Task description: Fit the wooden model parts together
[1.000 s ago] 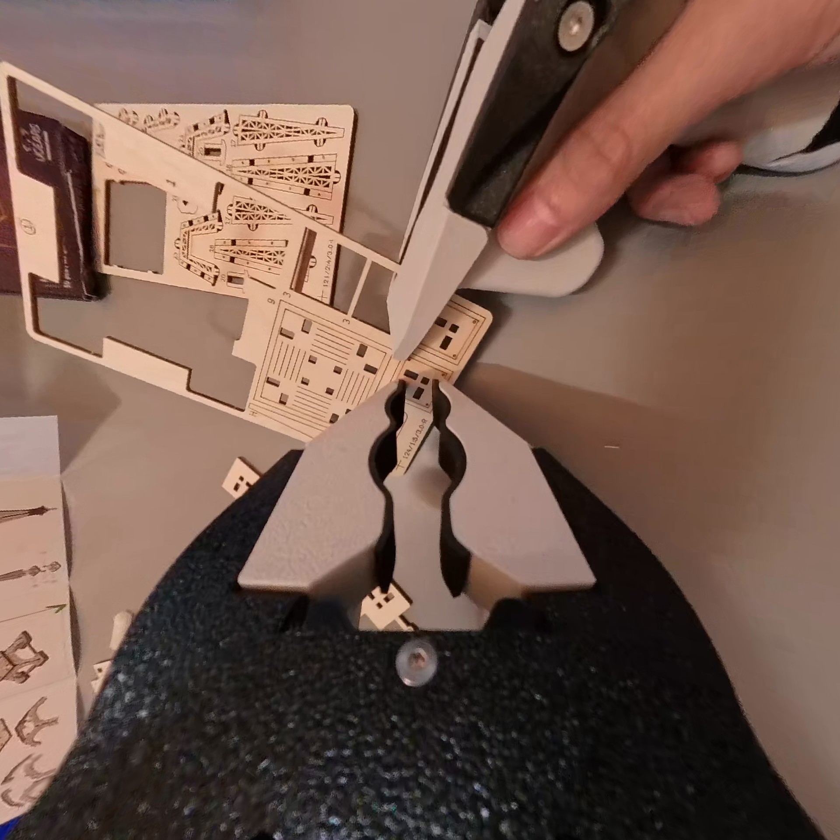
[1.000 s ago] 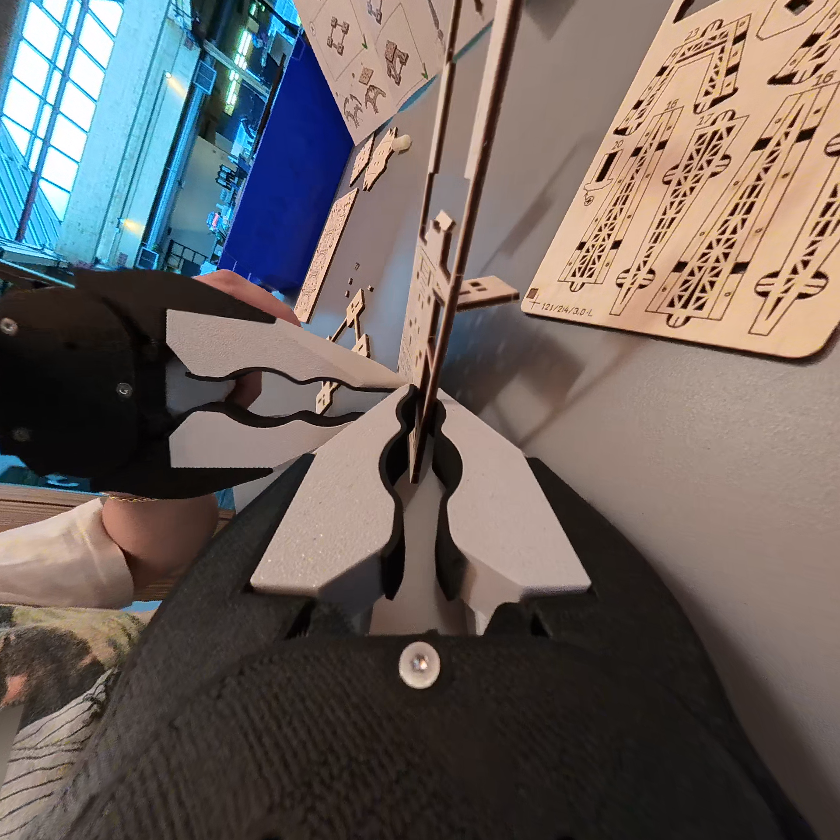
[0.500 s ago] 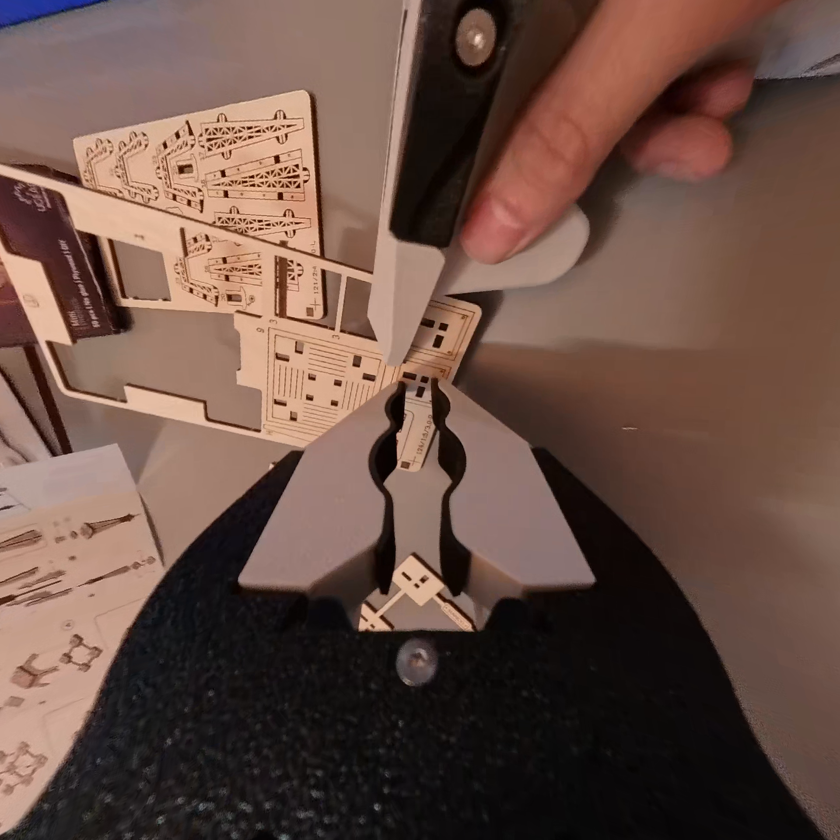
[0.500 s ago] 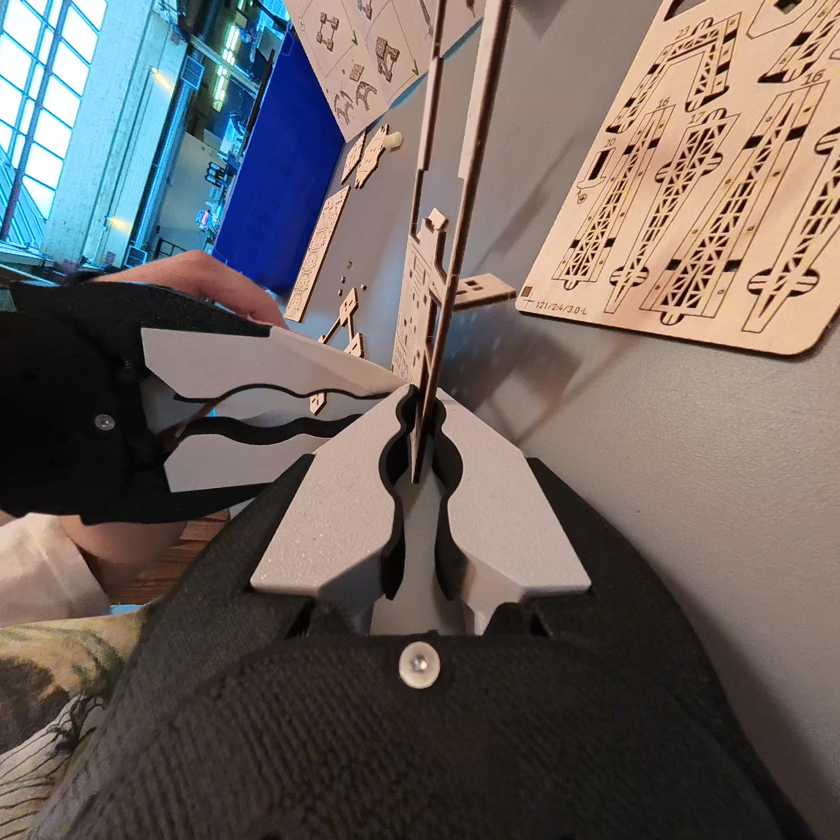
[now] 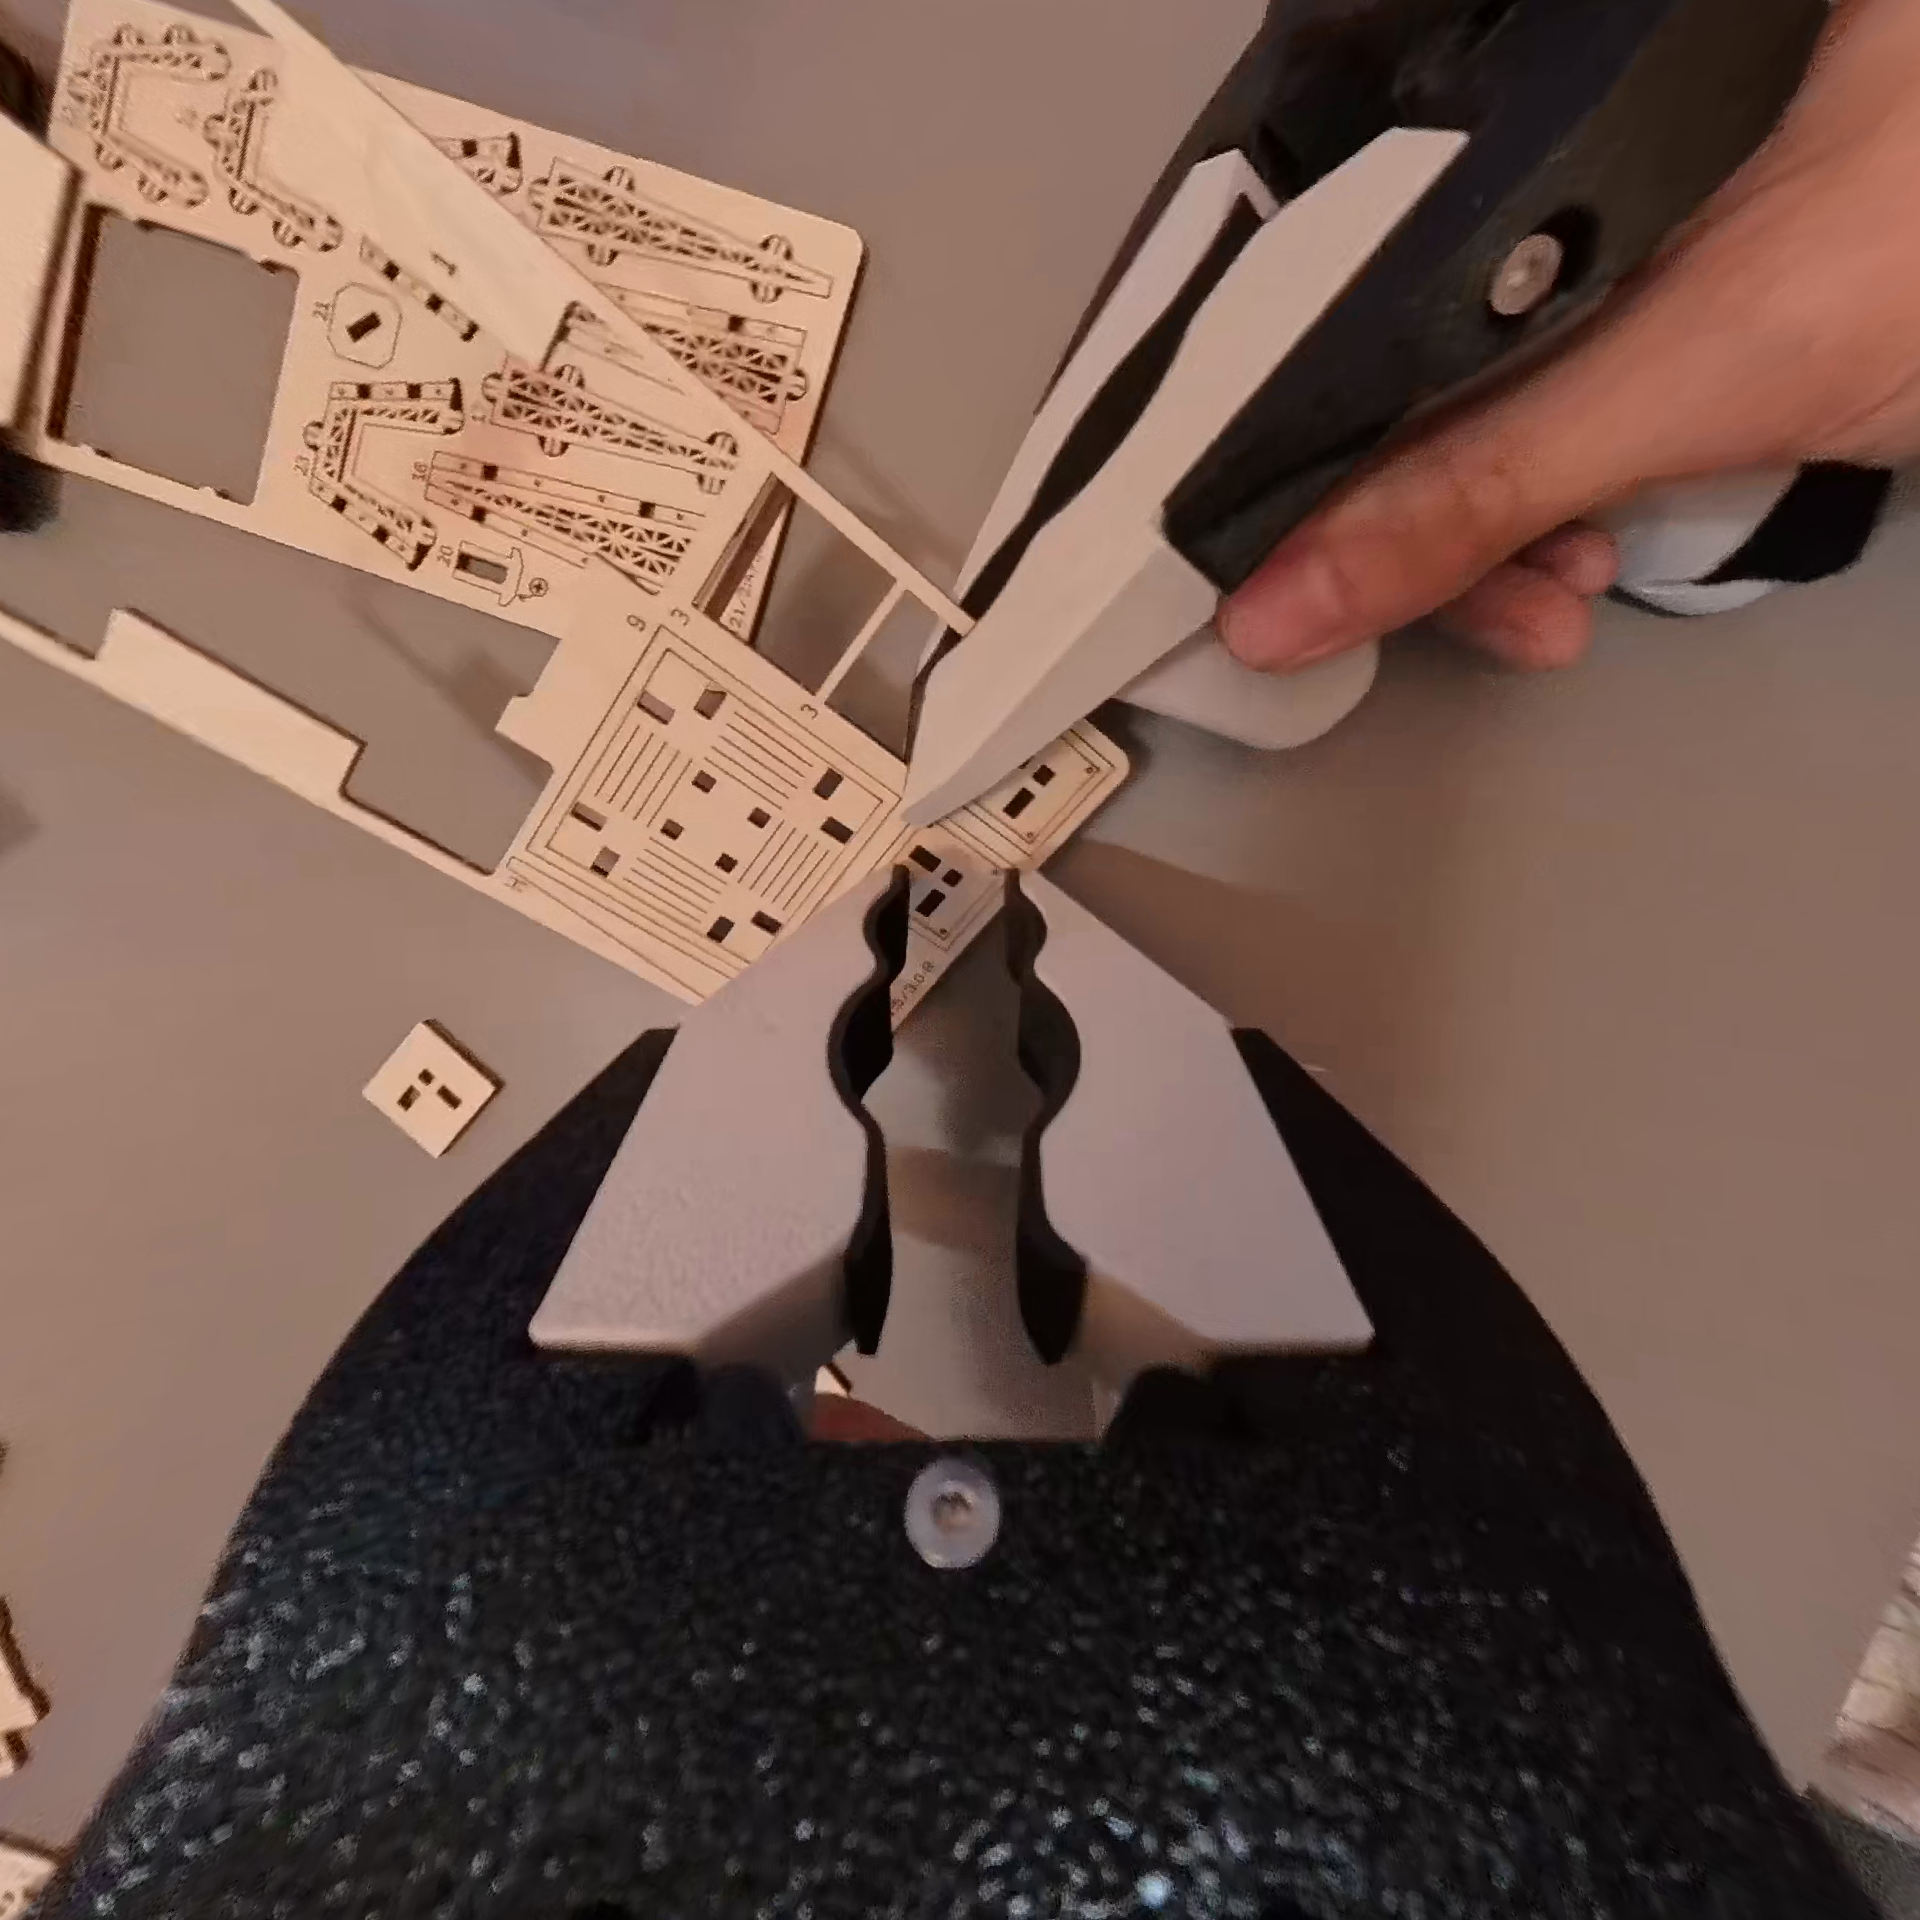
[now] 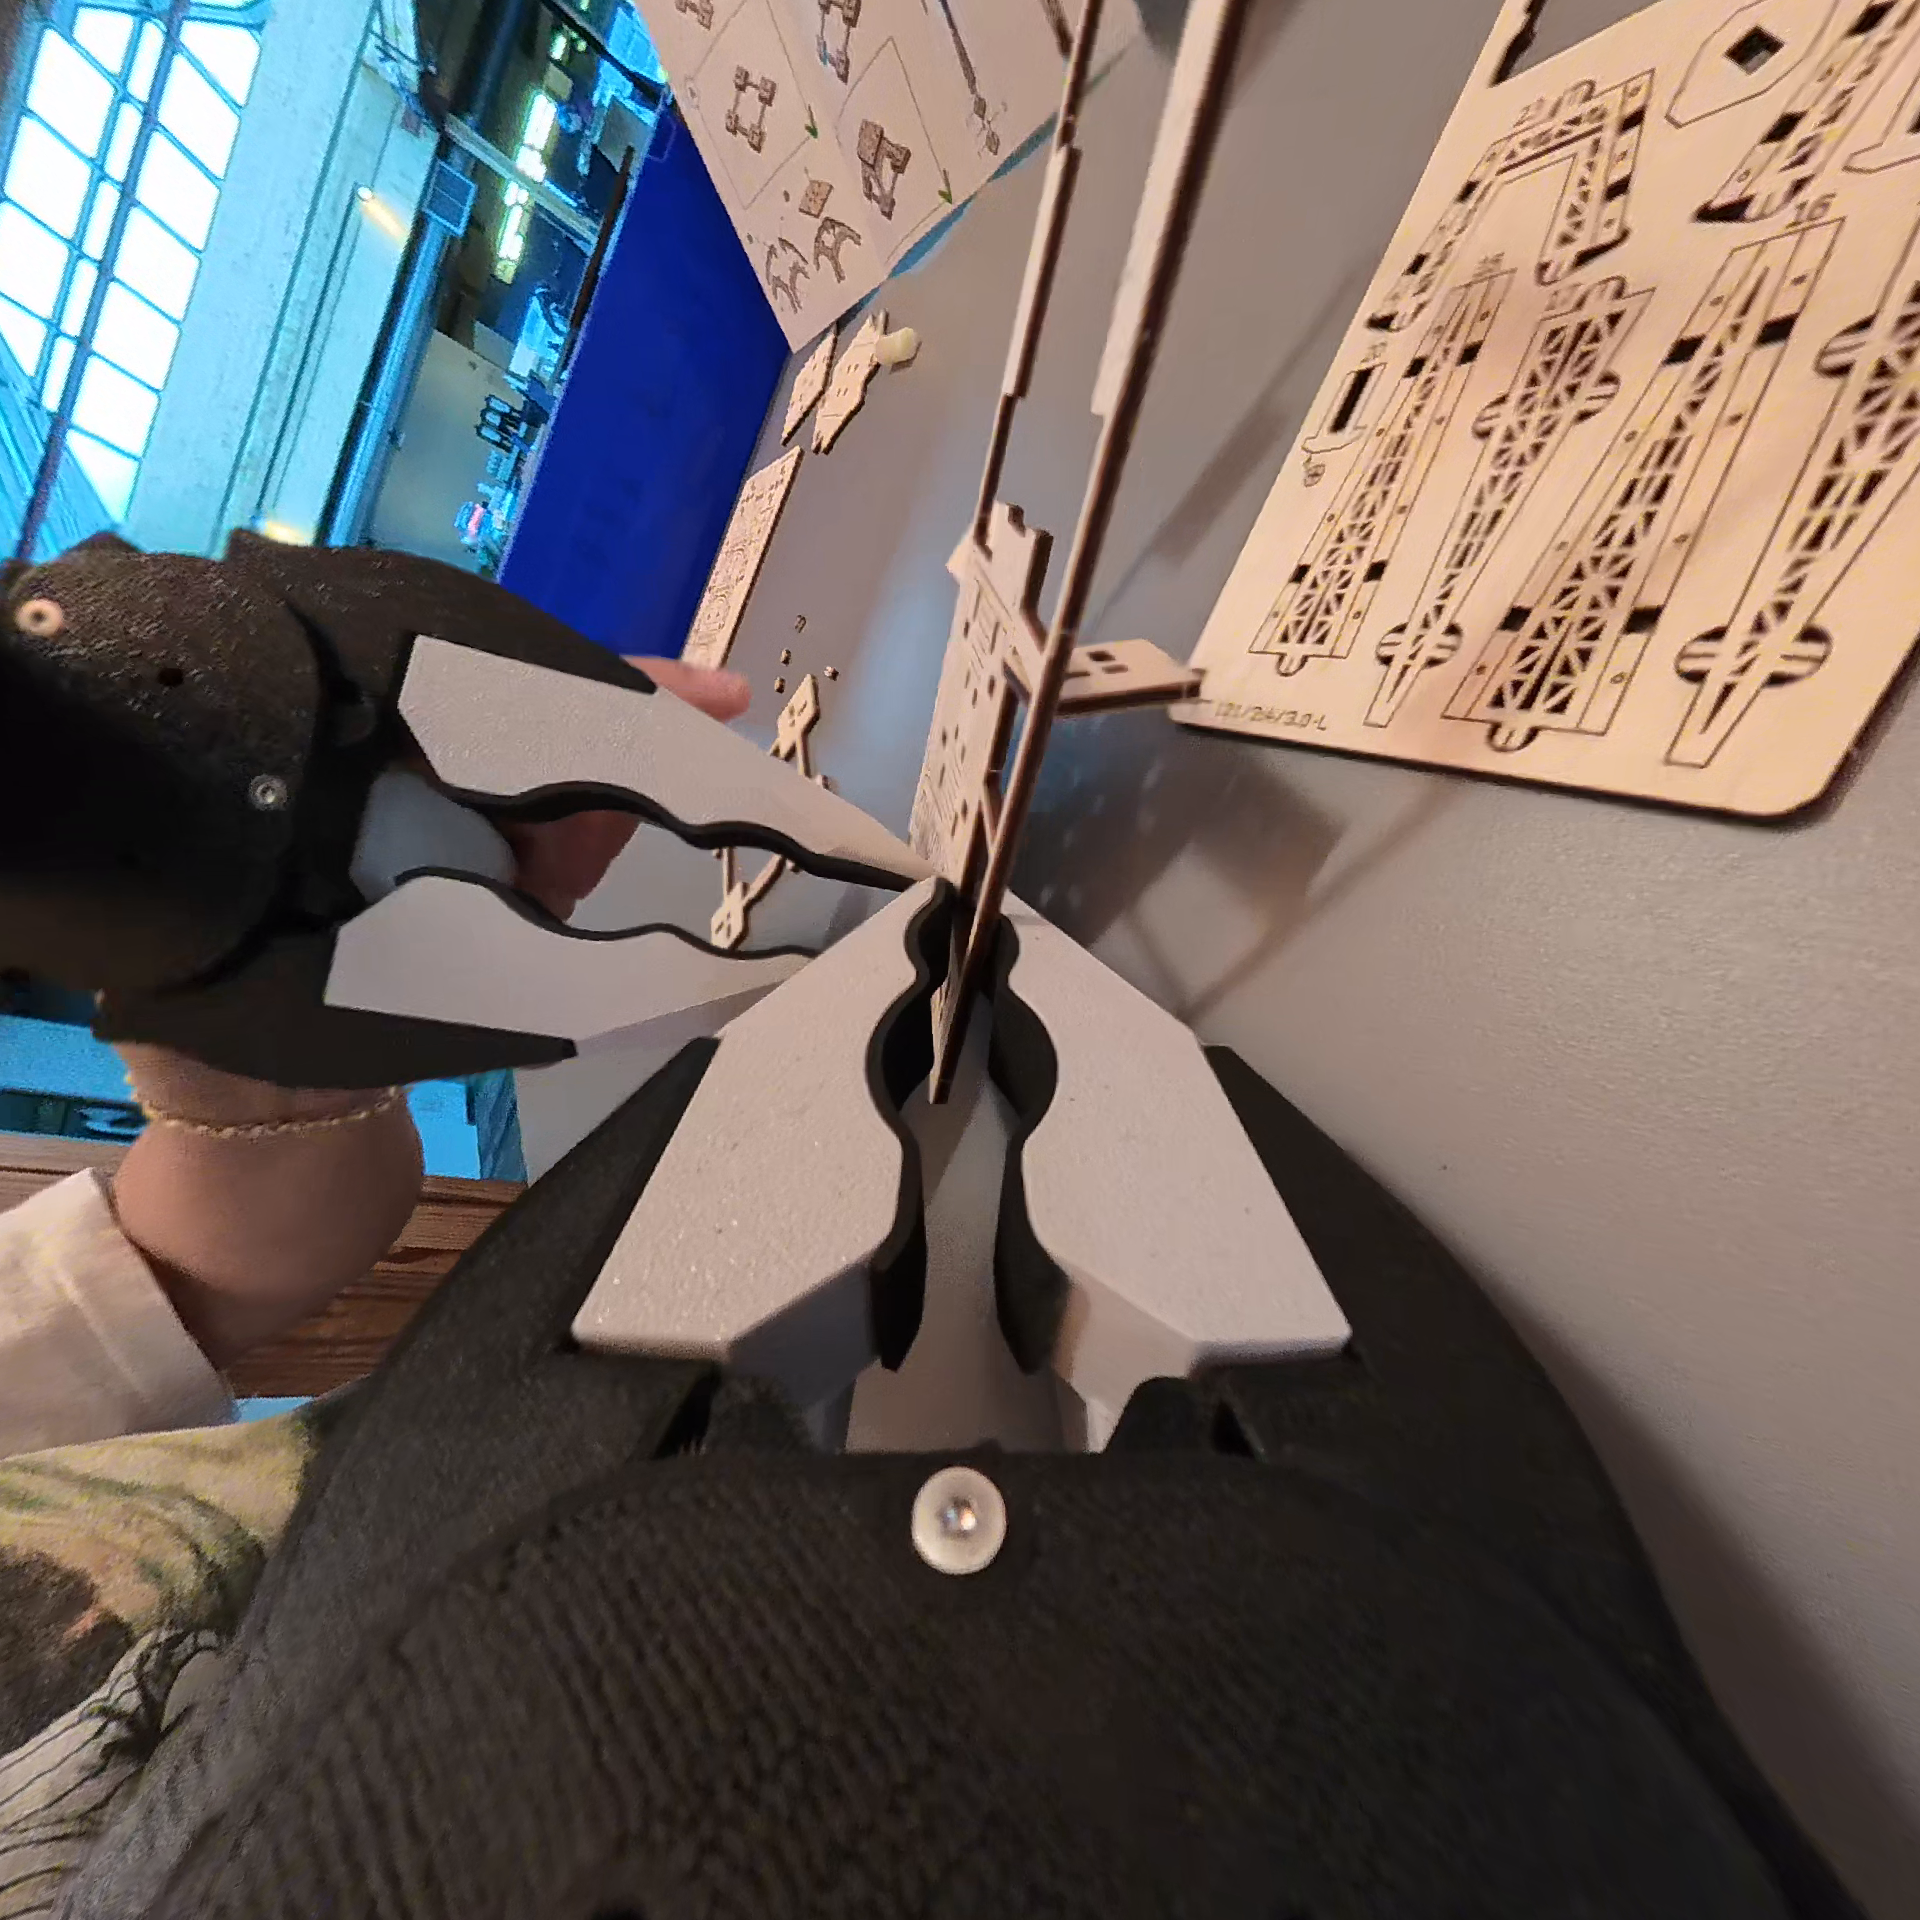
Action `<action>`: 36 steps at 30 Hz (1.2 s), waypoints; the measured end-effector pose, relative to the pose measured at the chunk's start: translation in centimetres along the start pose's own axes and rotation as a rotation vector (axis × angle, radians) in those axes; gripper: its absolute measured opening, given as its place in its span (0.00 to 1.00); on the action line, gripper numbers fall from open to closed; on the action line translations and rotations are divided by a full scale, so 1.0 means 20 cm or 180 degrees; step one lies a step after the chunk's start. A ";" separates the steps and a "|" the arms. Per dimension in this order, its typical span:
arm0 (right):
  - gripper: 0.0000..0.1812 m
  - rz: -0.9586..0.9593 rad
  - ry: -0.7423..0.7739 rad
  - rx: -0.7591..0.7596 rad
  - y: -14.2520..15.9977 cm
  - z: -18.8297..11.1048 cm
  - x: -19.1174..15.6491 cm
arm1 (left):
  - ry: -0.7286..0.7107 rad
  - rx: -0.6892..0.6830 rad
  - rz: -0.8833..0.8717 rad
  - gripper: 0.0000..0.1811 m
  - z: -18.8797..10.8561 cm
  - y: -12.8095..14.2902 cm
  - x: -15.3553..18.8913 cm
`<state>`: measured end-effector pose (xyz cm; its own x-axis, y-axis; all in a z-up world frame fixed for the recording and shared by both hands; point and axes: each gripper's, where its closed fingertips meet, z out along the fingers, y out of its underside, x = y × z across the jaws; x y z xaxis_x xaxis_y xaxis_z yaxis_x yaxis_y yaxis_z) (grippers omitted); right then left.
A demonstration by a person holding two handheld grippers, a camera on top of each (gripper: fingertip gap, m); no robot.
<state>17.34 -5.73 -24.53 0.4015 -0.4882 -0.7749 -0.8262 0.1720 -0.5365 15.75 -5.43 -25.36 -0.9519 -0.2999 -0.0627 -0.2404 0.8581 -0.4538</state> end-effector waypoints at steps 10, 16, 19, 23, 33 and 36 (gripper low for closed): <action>0.01 -0.0018 -0.0079 0.0006 0.00 0.00 -0.02 | -0.0656 0.0661 -0.0043 0.19 -0.07 0.01 -0.04; 0.01 -0.0017 -0.0095 0.0004 0.00 0.00 -0.02 | -0.0374 0.0649 -0.0138 0.15 -0.02 -0.01 0.01; 0.01 -0.0010 -0.0076 0.0004 0.00 0.00 -0.01 | -0.0420 0.0607 -0.0157 0.11 -0.01 -0.01 0.00; 0.01 -0.0009 -0.0070 -0.0012 0.00 0.00 -0.01 | -0.0526 0.0502 -0.0125 0.10 0.00 0.00 -0.01; 0.01 -0.0050 -0.0088 -0.0048 0.01 0.01 -0.02 | -0.0631 0.0512 -0.0042 0.17 -0.01 0.01 -0.04; 0.01 -0.0045 -0.0090 -0.0047 0.01 0.01 -0.02 | -0.0577 0.0459 -0.0062 0.17 -0.01 0.03 -0.03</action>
<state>17.10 -5.38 -24.34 0.4242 -0.4661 -0.7765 -0.8259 0.1526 -0.5428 16.16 -4.54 -25.36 -0.8945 -0.3970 -0.2055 -0.2163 0.7867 -0.5781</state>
